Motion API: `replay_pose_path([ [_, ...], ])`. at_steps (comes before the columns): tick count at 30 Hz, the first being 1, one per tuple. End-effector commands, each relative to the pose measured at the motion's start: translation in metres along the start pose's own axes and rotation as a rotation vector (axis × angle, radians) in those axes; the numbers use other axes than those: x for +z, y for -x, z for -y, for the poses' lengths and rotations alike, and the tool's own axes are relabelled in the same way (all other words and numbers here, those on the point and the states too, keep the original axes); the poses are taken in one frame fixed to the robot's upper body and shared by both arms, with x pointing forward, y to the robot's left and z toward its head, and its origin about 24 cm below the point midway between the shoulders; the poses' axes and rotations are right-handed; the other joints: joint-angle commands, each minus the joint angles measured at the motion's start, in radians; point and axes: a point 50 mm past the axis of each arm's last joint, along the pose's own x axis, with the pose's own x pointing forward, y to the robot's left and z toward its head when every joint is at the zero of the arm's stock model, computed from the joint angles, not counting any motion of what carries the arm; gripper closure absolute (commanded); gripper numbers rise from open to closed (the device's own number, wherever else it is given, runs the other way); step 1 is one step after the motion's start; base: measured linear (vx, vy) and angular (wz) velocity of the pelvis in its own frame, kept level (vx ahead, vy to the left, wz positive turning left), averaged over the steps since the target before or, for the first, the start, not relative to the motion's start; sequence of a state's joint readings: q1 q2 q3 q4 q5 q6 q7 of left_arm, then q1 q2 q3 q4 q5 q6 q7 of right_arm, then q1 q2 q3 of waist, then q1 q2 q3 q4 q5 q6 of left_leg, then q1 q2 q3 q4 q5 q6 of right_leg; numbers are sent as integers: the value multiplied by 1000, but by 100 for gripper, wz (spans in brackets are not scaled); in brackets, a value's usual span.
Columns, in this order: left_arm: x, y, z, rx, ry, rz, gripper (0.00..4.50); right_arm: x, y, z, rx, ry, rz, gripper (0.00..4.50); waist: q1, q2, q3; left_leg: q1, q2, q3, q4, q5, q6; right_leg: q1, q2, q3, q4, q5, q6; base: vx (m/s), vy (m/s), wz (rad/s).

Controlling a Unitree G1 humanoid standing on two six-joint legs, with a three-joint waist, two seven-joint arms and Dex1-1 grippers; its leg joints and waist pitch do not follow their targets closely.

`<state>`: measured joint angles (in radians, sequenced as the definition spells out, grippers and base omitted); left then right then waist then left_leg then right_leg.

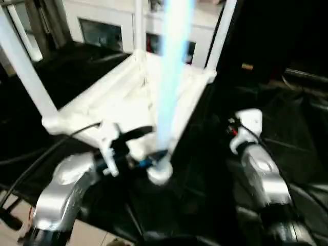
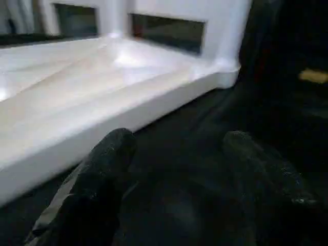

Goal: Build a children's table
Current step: Rotate table base

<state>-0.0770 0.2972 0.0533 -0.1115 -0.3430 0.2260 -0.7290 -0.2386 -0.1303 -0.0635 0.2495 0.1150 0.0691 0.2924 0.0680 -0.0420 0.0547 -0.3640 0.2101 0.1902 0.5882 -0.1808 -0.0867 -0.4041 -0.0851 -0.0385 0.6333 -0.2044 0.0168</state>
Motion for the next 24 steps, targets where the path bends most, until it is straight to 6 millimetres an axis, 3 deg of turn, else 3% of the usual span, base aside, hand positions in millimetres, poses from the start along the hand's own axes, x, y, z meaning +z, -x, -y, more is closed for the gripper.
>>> replay_pose_path([
  [1,-20,27,-20,379,20,-138,6,-2,9,-14,-11,-3,-36,134,-1,9,-43,9,14,-13,-85,-421,-36,25,-30,30,-112,-440,-70,0,0,0],
  [2,-20,27,-20,385,21,-140,6,-2,9,-14,-13,-3,-37,134,-4,-3,-44,8,12,-15,-83,-421,-36,24,-33,30,-116,-480,-56,0,0,0],
  [4,-22,30,-17,452,53,-168,6,-4,14,-14,-83,-30,-53,134,-12,6,-41,6,9,-23,-83,-439,-45,16,-34,28,-126,-570,-23,0,0,0],
  [8,-12,24,-5,447,71,-38,6,-7,21,-18,-48,-66,-47,134,-8,7,-40,12,12,-32,-88,-460,-40,6,-30,27,-136,-530,-27,0,0,0],
  [9,-5,19,4,389,67,37,6,-8,22,-18,-58,-51,-54,134,-6,12,-40,10,14,-37,-95,-469,-42,13,-31,25,-135,-486,-42,0,0,0],
  [14,-2,13,12,331,28,27,6,-5,22,-18,-50,-30,-71,134,-7,12,-43,5,12,-32,-97,-459,-46,17,-24,32,-120,-365,-56,0,0,0],
  [16,2,16,8,365,42,66,6,-5,24,-17,-45,-18,-76,134,-6,12,-46,3,12,-29,-94,-422,-43,21,-25,35,-115,-321,-64,0,0,0],
  [20,20,34,-9,517,10,245,6,-7,28,-12,-41,-27,-91,134,-2,2,-53,-2,10,-21,-83,-330,-26,31,-26,37,-107,-219,-86,0,0,0],
  [24,25,42,-16,565,-5,284,6,-9,29,-15,14,-40,-113,134,-3,4,-58,-7,9,-21,-78,-215,-7,45,-24,35,-88,-68,-110,0,0,0],
])
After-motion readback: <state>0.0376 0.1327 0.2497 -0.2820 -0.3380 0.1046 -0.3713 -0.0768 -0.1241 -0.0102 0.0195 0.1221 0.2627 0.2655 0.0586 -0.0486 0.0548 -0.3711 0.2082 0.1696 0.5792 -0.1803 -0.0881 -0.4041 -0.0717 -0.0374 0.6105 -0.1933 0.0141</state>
